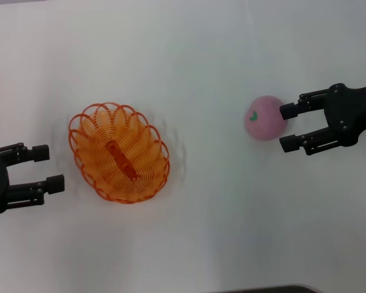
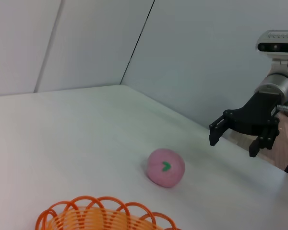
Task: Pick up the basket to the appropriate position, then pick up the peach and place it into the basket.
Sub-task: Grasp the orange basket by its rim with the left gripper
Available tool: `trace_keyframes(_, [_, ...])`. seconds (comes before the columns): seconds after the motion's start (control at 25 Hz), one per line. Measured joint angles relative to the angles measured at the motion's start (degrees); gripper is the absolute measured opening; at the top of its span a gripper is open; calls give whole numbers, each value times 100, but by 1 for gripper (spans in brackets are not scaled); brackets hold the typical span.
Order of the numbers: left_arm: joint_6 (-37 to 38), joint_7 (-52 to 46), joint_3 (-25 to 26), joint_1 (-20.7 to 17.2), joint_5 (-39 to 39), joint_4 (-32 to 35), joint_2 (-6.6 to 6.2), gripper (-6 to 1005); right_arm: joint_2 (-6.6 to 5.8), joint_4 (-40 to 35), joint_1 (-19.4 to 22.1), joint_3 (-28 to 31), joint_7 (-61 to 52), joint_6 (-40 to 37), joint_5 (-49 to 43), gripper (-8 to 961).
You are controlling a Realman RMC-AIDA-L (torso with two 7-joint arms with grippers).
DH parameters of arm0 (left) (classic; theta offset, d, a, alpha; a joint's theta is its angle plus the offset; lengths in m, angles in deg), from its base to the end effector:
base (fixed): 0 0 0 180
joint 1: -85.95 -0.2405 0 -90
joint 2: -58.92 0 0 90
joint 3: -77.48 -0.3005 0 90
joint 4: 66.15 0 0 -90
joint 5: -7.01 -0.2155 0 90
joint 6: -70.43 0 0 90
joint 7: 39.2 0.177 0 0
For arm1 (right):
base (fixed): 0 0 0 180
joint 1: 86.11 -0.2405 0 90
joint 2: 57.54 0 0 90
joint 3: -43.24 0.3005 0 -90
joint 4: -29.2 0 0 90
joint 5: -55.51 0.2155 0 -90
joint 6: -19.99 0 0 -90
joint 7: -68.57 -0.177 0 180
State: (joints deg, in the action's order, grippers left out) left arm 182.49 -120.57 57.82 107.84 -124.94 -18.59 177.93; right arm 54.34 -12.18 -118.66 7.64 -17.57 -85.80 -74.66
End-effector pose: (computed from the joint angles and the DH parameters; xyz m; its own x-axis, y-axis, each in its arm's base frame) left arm -0.3406 0.2737 0.0005 0.7251 0.4888 0.4851 0.5686 -0.8223 -0.0214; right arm 0.3077 0.3414 0.0056 0.8600 -0.4300 -0.2748 -0.4405 -0.8974 0.0256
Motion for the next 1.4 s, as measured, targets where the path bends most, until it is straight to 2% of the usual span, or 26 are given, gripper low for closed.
trace_keyframes(0.72, [1, -306, -84, 86, -18, 91, -19, 818, 20, 43, 3, 0, 0, 76, 1, 821])
trace_keyframes(0.88, [4, -1086, -489, 252, -19, 623, -13, 817, 45, 43, 3, -7, 1, 101, 1, 820])
trace_keyframes(1.08, [-154, -2328, -1198, 675, -18, 1462, 24, 815, 112, 43, 3, -15, 52, 173, 6, 820])
trace_keyframes(1.24, [-470, -3213, -1779, 1101, -111, 1727, -81, 814, 186, 44, 7, -110, 84, 303, 9, 820])
trace_keyframes(1.4, [-841, -3729, -2335, 1574, -589, 1798, -135, 812, 258, 43, 33, -206, 143, 400, 10, 820])
